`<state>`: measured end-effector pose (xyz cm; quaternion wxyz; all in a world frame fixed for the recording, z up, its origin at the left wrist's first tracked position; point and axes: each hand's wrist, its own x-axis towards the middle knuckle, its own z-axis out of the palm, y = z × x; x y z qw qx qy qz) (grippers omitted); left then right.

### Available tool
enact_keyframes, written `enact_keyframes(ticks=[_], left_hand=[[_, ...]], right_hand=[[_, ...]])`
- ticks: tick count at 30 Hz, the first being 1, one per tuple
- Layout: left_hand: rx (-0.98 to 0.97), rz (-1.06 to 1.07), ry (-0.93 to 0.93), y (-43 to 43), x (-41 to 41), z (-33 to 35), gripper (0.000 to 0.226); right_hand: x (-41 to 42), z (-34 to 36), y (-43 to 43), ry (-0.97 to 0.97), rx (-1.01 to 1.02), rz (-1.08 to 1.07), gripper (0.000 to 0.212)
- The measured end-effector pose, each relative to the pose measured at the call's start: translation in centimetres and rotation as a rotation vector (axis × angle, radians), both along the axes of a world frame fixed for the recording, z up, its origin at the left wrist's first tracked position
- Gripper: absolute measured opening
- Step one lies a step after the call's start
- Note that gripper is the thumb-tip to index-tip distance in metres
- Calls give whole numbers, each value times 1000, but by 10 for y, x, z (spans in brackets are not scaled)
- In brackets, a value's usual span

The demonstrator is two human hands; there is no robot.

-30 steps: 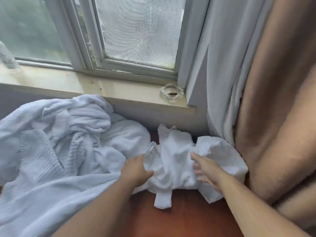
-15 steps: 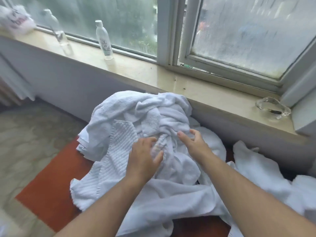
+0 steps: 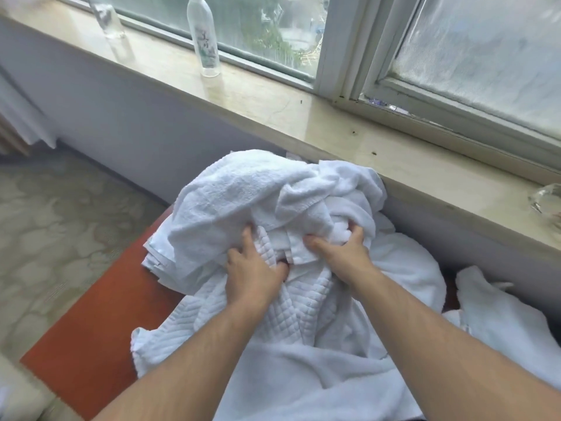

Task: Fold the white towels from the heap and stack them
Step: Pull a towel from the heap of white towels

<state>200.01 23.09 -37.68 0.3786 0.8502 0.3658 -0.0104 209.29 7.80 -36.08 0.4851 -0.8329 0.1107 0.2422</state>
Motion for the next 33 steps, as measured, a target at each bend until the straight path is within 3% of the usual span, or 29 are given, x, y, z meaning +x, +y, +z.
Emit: enact_keyframes(ticks=[2, 7, 10, 17, 25, 33], left_hand=[[45, -15, -68, -5, -3, 1, 88], [25, -66, -206, -9, -21, 17, 57], [-25, -59, -277, -17, -36, 36, 50], [-27, -109, -515, -80, -74, 91, 46], [-182, -315, -788, -233, -101, 154, 44], [-288, -541, -804, -364, -95, 194, 40]], right_hand=[[-2, 2, -3, -27, 50, -7, 116], [-15, 23, -13, -83, 117, 2, 44], [-30, 42, -29, -99, 209, 18, 27], [-72, 110, -107, -350, 435, -3, 37], [-126, 164, -269, -595, 593, -220, 36], [-159, 198, -410, -758, 650, -399, 36]])
